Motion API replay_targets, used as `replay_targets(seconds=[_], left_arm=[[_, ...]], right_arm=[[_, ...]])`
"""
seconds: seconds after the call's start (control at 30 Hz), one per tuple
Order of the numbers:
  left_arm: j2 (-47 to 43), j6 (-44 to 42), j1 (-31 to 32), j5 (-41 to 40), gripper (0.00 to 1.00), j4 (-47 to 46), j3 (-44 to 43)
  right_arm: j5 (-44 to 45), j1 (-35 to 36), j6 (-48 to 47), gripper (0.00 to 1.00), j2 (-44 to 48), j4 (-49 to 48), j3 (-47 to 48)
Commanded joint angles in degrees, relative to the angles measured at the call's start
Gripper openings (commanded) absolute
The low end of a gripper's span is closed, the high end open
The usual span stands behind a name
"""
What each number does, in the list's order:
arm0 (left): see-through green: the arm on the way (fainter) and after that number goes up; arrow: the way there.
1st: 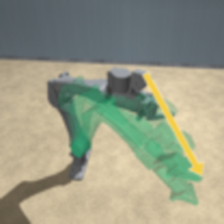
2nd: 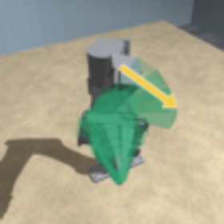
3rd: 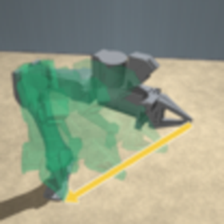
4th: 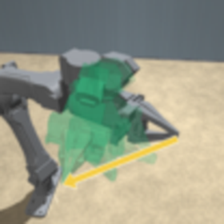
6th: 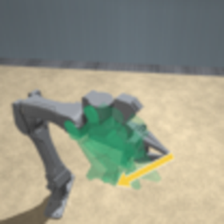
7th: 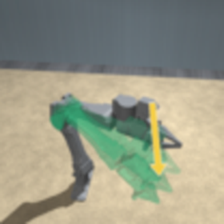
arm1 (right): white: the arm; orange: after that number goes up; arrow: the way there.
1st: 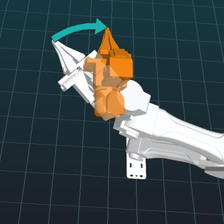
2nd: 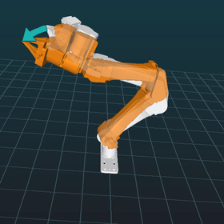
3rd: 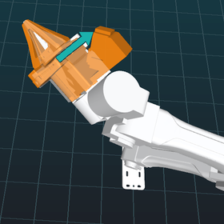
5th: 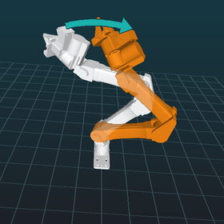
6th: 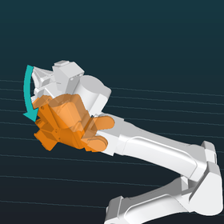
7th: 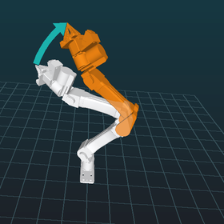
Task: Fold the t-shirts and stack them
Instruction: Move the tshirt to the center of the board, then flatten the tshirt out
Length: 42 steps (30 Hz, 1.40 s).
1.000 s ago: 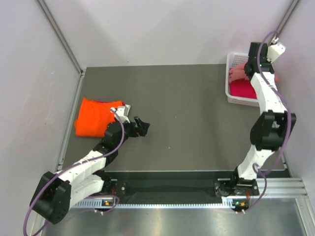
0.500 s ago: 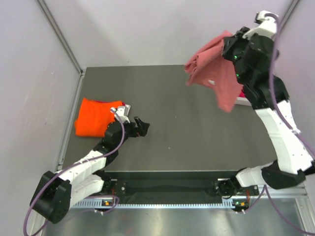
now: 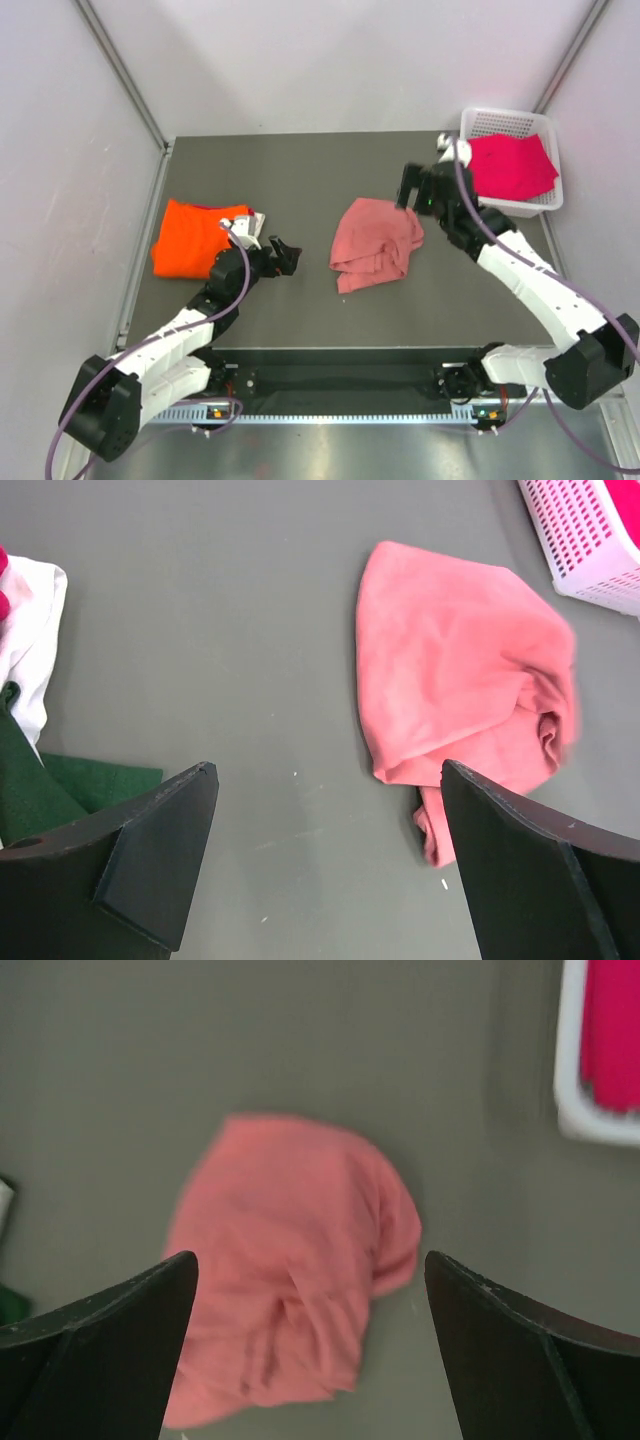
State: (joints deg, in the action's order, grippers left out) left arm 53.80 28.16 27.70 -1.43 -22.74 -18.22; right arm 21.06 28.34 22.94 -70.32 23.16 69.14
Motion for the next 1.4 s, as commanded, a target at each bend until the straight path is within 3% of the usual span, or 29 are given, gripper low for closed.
replay_targets(seconds=[0.0, 0.13, 0.33, 0.57, 0.77, 1.03, 1.17, 1.2, 1.3, 1.37], left_arm=[[0.4, -0.8, -0.1, -0.9, 0.97, -1.0, -2.1], [0.9, -0.5, -0.1, -0.8, 0.97, -0.7, -2.3], [1.5, 0.0, -0.1, -0.4, 0.96, -0.6, -2.6], [2.4, 0.1, -0.1, -0.2, 0.96, -0.5, -3.1], [3.6, 0.1, -0.1, 0.3, 0.96, -0.8, -3.4], [5.5, 0.0, -0.1, 1.2, 0.96, -0.9, -4.1], [6.8, 0.1, 0.0, 3.3, 0.96, -1.2, -4.5], [7.3, 0.0, -0.1, 3.5, 0.96, -1.1, -4.6], [8.9, -0.1, 0.0, 4.7, 0.96, -1.2, -5.2], [10.1, -0.3, -0.1, 5.8, 0.96, -0.7, -6.4]], right_arm=[[-4.2, 0.1, -1.5, 0.94, 6.3, -5.8, -8.3], [-8.4, 0.1, -1.7, 0.81, 10.9, -7.7, -18.2], [-12.4, 0.2, 0.5, 0.7, 15.6, -7.4, -29.9], [-14.8, 0.8, 2.0, 0.66, 19.2, -8.7, -37.8], [-14.6, 0.9, 3.0, 0.66, 13.7, -8.7, -38.9], [-17.4, 1.2, 3.5, 0.62, 7.3, -15.9, -37.8], [-14.2, 1.1, 3.8, 0.6, 2.6, -17.4, -36.0], [-13.3, 1.2, 3.7, 0.53, 1.9, -17.7, -35.5], [-9.3, 1.4, 3.7, 0.5, -0.7, -17.4, -33.3], [-7.6, 1.5, 3.3, 0.31, -2.4, -17.1, -31.4]])
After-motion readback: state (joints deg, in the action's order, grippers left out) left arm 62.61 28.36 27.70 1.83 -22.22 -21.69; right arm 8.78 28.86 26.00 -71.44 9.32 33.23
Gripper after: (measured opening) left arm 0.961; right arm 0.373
